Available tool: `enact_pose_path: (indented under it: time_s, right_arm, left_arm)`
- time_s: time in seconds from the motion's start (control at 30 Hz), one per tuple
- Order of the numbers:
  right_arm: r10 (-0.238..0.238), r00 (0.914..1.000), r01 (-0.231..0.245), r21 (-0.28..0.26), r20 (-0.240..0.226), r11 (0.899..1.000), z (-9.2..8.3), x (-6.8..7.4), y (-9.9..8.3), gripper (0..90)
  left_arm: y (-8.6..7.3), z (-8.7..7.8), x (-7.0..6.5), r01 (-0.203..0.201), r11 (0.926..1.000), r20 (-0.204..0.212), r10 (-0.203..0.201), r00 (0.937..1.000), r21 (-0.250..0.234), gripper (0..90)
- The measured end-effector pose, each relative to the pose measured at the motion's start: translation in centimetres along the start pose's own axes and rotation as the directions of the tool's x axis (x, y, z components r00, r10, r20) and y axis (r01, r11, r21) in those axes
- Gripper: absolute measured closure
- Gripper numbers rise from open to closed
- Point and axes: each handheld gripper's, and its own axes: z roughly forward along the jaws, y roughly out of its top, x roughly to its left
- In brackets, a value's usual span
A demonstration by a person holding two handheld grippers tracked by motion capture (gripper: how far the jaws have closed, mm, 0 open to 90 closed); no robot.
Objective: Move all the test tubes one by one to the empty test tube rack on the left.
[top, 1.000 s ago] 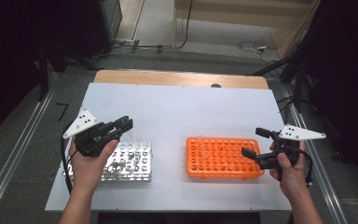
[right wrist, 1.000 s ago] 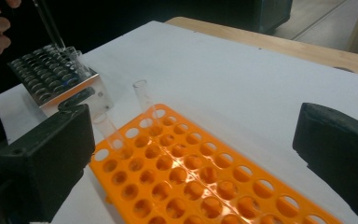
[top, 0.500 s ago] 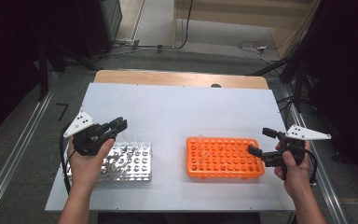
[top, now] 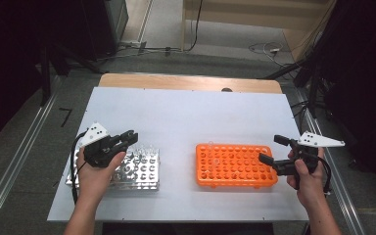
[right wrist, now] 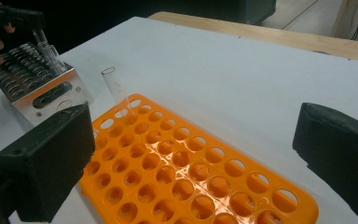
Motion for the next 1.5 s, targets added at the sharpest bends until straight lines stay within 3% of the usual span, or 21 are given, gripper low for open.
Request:
enact_pose_path:
  time_s: [0.3,0.57,0.67,0.9,1.23,1.5]
  right_arm:
    - [0.003,1.0000,-0.003,0.001,-0.006,1.000,0.4,0.1,-0.2,0.0]
    - [0.005,0.9999,-0.005,-0.001,-0.014,1.000,0.5,0.2,-0.1,0.0]
    - [-0.008,0.9999,0.008,-0.003,-0.015,1.000,0.7,0.5,-0.1,0.0]
    - [-0.031,0.9994,0.031,-0.022,-0.017,0.999,0.7,1.4,0.4,0.0]
    - [-0.044,0.9977,0.043,-0.025,-0.051,0.999,1.7,2.7,1.0,0.0]
    - [-0.053,0.9958,0.055,0.015,-0.074,0.998,3.3,4.1,1.1,2.7]
  left_arm:
    - [-0.4,0.0,-0.4,-0.047,0.9966,-0.016,0.048,0.9987,0.068,75.4]
    - [-0.9,0.2,-0.4,-0.037,0.9929,0.004,0.037,0.9993,0.113,74.2]
    - [-0.9,0.2,-0.2,0.002,0.9954,0.030,-0.004,0.9995,0.096,70.7]
    - [-0.7,-0.6,0.3,0.052,0.9974,0.035,-0.054,0.9979,0.051,58.3]
    - [-0.3,-1.0,-0.2,0.057,0.9983,0.071,-0.056,0.9959,-0.008,38.6]
    - [0.4,-1.2,-1.3,0.065,0.9969,0.124,-0.060,0.9905,-0.044,22.3]
